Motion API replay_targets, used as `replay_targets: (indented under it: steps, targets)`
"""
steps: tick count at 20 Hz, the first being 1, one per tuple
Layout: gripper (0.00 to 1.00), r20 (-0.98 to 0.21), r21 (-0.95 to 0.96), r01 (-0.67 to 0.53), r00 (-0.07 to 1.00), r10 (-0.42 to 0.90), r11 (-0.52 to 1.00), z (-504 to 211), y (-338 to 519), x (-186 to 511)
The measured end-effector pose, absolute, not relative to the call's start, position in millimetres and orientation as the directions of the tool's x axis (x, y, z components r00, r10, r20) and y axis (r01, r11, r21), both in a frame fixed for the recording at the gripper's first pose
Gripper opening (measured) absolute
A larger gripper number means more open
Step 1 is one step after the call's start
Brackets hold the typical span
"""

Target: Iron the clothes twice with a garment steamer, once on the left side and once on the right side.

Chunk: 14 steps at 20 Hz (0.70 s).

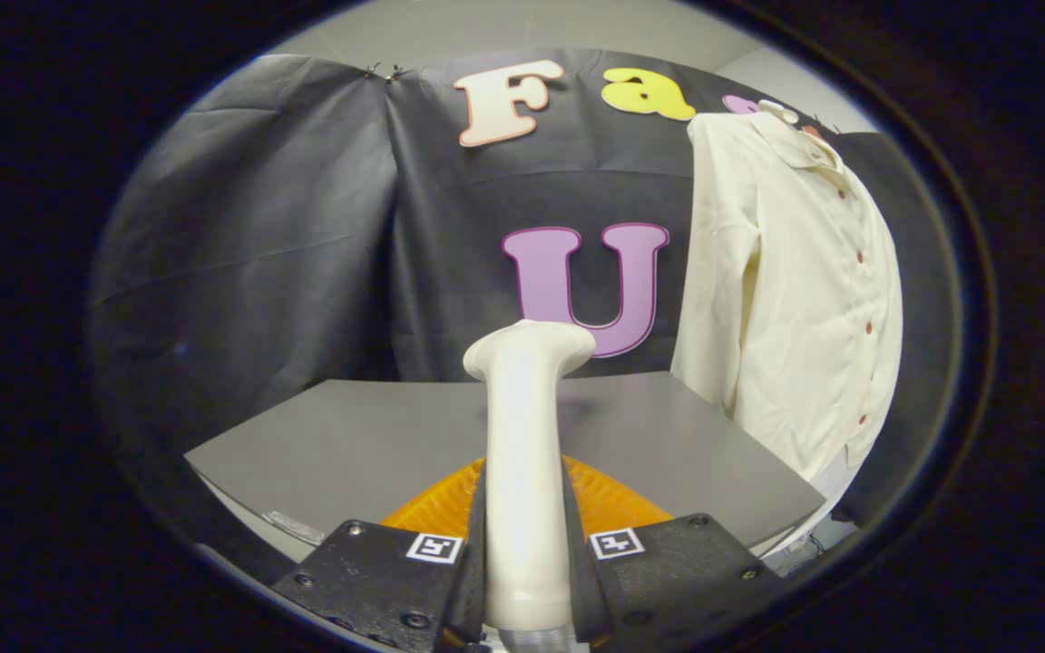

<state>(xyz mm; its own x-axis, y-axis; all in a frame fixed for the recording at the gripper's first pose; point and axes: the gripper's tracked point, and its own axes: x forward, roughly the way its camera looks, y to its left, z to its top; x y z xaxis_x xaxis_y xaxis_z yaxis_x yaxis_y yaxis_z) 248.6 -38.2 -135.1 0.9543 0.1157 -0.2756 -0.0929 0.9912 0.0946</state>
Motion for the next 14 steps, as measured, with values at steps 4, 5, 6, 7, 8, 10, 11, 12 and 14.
replay_targets:
  steps: [4, 5, 6, 7, 8, 10, 11, 12, 14]
  targets:
    - [0.37, -0.196, 0.096, -0.131, 0.969, 0.148, 0.987, -103.1, -60.7, 225.5]
    - [0.37, -0.180, 0.099, -0.137, 0.972, 0.154, 0.986, -97.0, -67.8, 221.5]
    - [0.37, -0.163, 0.103, -0.147, 0.973, 0.163, 0.984, -90.6, -74.4, 217.1]
    - [0.37, -0.142, 0.107, -0.157, 0.975, 0.171, 0.982, -82.9, -82.7, 214.2]
    - [0.37, -0.125, 0.110, -0.162, 0.976, 0.176, 0.981, -76.9, -91.4, 211.3]
    - [0.37, -0.095, 0.118, -0.162, 0.980, 0.173, 0.980, -67.1, -114.1, 208.7]
    - [0.37, -0.079, 0.127, -0.159, 0.982, 0.170, 0.979, -62.8, -125.7, 209.1]
    - [0.37, -0.065, 0.137, -0.156, 0.984, 0.166, 0.978, -58.4, -137.0, 210.6]
    - [0.37, -0.031, 0.153, -0.147, 0.988, 0.154, 0.977, -48.4, -160.9, 212.0]
